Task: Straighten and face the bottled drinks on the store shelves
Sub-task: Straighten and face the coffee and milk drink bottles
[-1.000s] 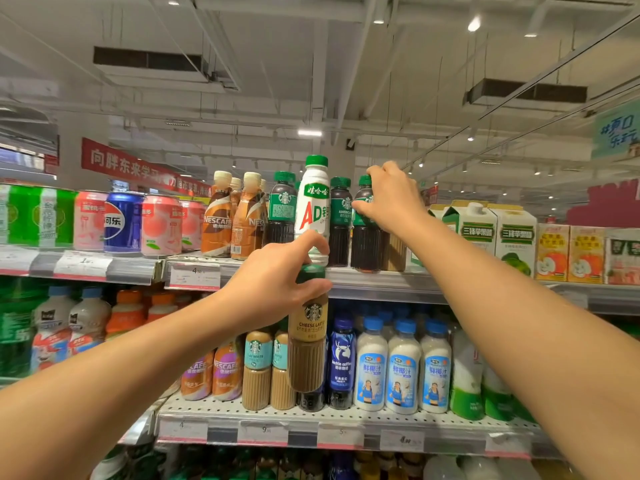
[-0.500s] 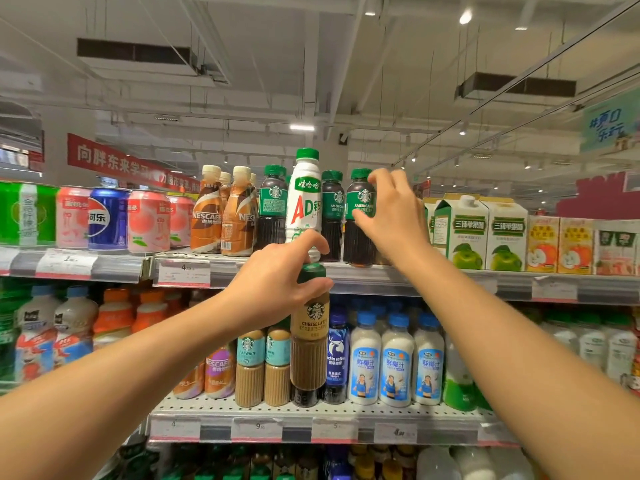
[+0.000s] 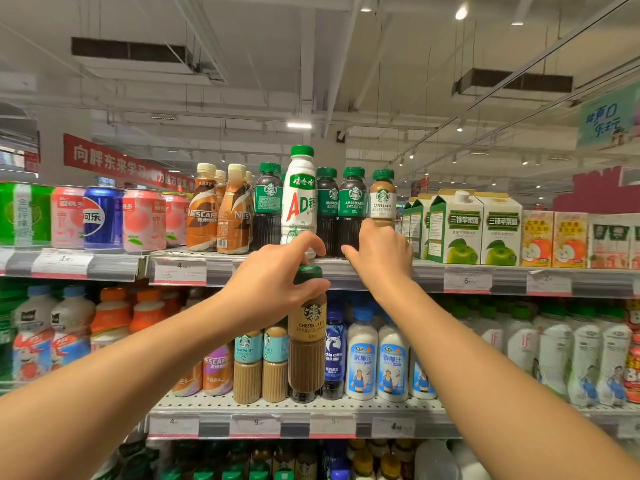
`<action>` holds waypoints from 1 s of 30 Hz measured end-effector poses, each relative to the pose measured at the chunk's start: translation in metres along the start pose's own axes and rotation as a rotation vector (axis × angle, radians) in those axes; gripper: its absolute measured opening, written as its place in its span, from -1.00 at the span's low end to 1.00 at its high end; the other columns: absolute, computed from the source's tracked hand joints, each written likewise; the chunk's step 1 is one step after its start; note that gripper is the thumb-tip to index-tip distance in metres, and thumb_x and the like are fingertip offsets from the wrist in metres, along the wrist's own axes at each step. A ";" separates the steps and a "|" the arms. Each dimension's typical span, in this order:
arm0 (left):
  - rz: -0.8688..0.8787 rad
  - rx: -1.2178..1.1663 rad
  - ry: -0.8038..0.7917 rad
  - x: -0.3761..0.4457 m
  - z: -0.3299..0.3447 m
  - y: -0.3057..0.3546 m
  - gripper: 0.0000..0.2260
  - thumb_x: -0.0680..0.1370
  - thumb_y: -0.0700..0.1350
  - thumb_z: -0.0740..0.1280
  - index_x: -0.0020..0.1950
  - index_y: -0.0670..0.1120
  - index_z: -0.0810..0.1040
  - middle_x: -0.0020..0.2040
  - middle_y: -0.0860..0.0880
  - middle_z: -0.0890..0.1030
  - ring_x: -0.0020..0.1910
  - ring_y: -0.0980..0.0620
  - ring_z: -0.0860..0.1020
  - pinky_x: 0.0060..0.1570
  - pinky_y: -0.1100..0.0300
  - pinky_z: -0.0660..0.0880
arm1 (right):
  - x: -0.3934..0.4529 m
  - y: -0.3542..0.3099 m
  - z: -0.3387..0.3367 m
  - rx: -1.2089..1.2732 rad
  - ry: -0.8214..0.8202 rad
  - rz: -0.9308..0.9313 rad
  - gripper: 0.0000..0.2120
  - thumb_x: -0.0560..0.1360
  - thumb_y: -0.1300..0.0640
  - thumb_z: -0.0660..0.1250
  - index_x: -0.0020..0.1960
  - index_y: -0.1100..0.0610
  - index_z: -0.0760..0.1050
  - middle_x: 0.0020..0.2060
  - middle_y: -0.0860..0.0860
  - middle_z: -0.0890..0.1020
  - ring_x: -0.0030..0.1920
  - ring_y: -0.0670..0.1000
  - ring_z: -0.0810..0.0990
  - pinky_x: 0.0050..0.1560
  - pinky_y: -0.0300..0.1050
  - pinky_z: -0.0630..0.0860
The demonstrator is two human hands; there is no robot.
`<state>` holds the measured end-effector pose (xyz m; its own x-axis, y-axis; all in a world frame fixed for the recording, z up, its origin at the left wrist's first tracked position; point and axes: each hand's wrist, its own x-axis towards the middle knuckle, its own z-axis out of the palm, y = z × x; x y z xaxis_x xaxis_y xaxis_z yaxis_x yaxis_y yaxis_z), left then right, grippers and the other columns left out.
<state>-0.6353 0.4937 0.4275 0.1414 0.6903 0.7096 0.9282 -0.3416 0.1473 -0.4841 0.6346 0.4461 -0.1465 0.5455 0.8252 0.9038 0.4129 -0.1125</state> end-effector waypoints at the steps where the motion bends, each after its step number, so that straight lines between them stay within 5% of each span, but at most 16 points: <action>1: -0.003 -0.007 -0.002 -0.001 0.000 0.000 -0.65 0.56 0.15 0.38 0.27 0.16 0.36 -0.03 0.09 0.65 -0.14 0.16 0.61 -0.14 0.06 0.62 | 0.000 -0.002 0.001 -0.007 0.006 -0.001 -0.60 0.56 -0.15 0.39 0.16 0.16 0.48 -0.04 0.16 0.67 -0.01 0.24 0.65 -0.15 -0.01 0.45; 16: -0.020 0.002 -0.011 -0.009 0.001 0.004 -0.63 0.55 0.15 0.39 0.28 0.16 0.37 0.01 0.12 0.63 -0.14 0.16 0.59 -0.13 0.05 0.62 | -0.002 -0.003 0.002 -0.051 -0.031 0.006 -0.80 0.62 0.02 0.35 0.07 0.17 0.55 -0.05 0.16 0.65 -0.02 0.24 0.62 -0.17 -0.03 0.40; 23: -0.030 -0.010 0.003 -0.015 0.004 0.004 -0.64 0.54 0.15 0.41 0.26 0.12 0.40 -0.03 0.10 0.60 -0.15 0.16 0.57 -0.12 0.03 0.60 | -0.035 0.011 0.001 0.309 -0.004 -0.060 -0.83 0.57 -0.02 0.33 0.06 0.04 0.60 -0.06 0.00 0.66 -0.06 0.08 0.62 -0.05 -0.01 0.59; 27: -0.076 -0.064 -0.022 -0.020 0.009 0.003 -0.64 0.54 0.14 0.42 0.27 0.10 0.43 -0.05 0.08 0.59 -0.17 0.14 0.58 -0.15 0.00 0.62 | -0.087 0.022 -0.003 0.724 -0.235 -0.083 -0.89 0.52 -0.01 0.43 0.01 -0.02 0.66 -0.17 -0.15 0.70 -0.14 -0.13 0.66 -0.01 -0.05 0.65; 30: -0.102 -0.093 -0.028 -0.027 0.017 0.004 -0.65 0.53 0.15 0.43 0.24 0.09 0.45 -0.06 0.04 0.61 -0.12 0.08 0.60 -0.07 -0.05 0.60 | -0.125 0.026 0.001 1.010 -0.562 -0.047 -0.63 0.44 -0.17 0.48 0.18 -0.07 0.61 0.01 -0.14 0.71 0.04 -0.08 0.68 -0.03 0.04 0.69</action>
<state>-0.6293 0.4844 0.3974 0.0590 0.7411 0.6688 0.9026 -0.3257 0.2814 -0.4431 0.5781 0.3398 -0.5588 0.6568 0.5063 0.1964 0.6980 -0.6887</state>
